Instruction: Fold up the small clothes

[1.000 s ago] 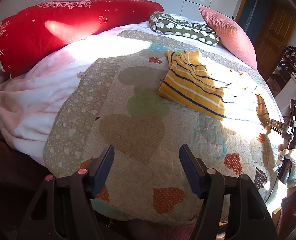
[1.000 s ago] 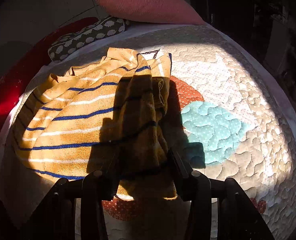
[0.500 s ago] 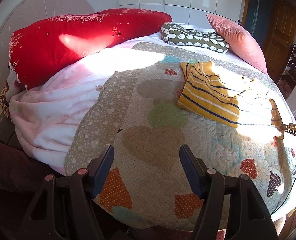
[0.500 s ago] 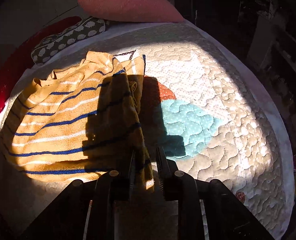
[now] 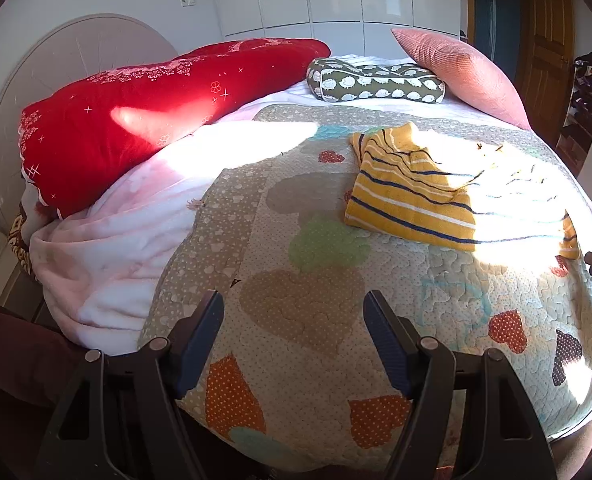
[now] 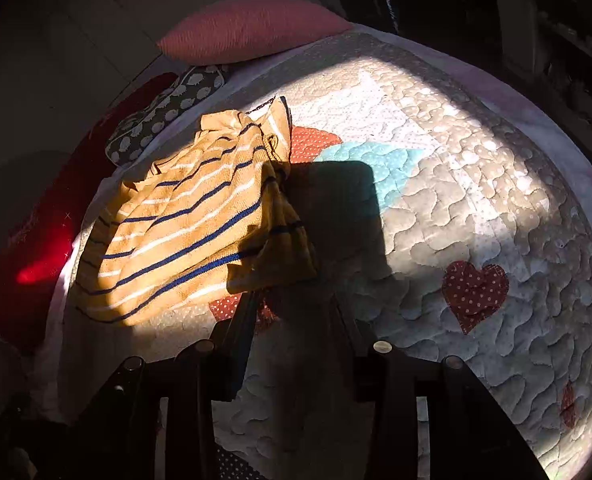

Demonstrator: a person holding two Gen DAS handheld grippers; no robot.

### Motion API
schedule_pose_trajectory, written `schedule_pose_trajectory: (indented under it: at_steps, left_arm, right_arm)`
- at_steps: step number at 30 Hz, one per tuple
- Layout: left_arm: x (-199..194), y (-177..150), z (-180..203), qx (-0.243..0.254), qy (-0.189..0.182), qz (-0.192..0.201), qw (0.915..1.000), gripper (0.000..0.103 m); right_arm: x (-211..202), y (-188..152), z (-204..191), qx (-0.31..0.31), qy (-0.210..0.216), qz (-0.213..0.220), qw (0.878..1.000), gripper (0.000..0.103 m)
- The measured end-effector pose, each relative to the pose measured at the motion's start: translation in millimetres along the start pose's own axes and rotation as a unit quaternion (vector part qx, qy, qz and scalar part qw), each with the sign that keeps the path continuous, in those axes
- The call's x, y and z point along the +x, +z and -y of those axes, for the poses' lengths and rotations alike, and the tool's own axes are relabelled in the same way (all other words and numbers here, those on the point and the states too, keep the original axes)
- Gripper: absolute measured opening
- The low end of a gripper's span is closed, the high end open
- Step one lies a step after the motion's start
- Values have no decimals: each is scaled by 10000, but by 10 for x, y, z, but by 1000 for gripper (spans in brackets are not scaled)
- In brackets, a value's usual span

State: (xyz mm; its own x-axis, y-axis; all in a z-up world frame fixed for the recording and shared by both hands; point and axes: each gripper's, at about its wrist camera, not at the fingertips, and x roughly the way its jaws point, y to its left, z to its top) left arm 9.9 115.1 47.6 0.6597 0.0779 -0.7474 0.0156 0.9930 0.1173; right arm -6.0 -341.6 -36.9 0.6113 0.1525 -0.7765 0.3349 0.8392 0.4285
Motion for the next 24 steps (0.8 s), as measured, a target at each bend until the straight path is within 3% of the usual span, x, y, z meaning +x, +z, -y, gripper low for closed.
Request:
schedule_pose_trajectory:
  at_steps: [8,24]
  left_arm:
    - [10,45,91,70,45,-33,10000,72]
    - [428,157,176,89,157,-334,9993,72]
  right_arm:
    - [138,-54,70,250,354,-127,9990,40]
    - [265,-92,84,378,589,-212,9973,45]
